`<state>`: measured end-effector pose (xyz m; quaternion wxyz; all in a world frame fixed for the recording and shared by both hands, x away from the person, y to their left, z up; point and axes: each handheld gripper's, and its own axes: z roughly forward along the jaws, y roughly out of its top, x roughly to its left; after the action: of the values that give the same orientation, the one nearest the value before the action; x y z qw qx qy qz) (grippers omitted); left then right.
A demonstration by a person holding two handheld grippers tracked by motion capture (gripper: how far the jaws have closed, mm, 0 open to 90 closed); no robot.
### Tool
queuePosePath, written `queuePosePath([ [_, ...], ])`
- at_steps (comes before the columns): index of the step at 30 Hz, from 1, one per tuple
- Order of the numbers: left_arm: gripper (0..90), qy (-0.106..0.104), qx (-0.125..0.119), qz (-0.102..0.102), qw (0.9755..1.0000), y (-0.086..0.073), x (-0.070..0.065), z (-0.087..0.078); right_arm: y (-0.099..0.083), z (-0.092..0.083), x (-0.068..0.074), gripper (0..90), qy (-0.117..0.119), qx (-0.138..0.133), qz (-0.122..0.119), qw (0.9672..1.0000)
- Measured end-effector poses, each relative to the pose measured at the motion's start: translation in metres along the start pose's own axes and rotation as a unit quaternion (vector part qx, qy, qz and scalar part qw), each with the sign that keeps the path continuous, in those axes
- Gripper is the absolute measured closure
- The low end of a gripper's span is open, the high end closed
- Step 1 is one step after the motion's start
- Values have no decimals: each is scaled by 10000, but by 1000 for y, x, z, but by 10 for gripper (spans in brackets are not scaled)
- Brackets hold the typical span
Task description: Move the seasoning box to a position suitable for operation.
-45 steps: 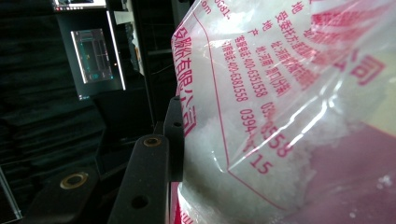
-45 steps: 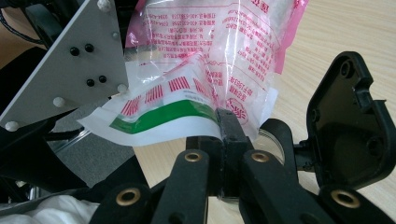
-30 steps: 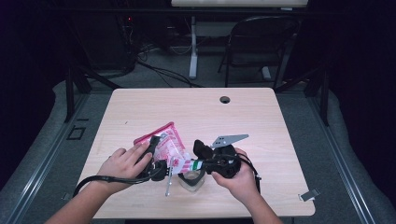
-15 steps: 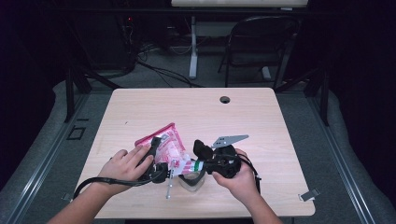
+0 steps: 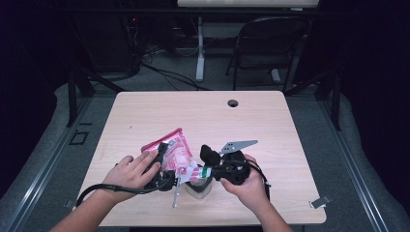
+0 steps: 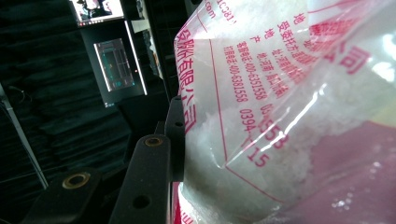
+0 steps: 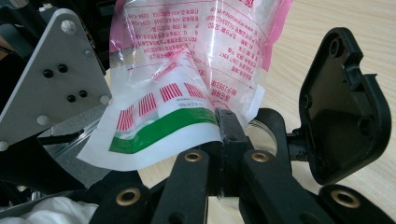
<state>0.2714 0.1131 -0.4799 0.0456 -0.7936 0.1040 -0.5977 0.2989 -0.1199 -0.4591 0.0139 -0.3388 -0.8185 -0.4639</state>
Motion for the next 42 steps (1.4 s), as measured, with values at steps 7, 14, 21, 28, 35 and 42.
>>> queuePosePath([
  [7,698,35,15,86,10000,0,0,0,-1,3,-1,900,-5,1,45,10000],
  [14,698,93,14,121,9999,-1,1,-1,-1,3,-1,900,-28,8,27,10000],
  [21,699,104,7,162,9998,0,3,-2,-2,3,-2,900,-43,28,10,10000],
  [28,702,143,0,170,9998,0,4,-3,-3,2,-2,900,-63,42,22,10000],
  [35,706,144,3,183,9997,1,5,-3,-4,2,-3,900,-58,53,6,10000],
  [42,709,155,-3,187,9997,1,6,-4,-4,3,-3,900,-55,49,15,10000],
])
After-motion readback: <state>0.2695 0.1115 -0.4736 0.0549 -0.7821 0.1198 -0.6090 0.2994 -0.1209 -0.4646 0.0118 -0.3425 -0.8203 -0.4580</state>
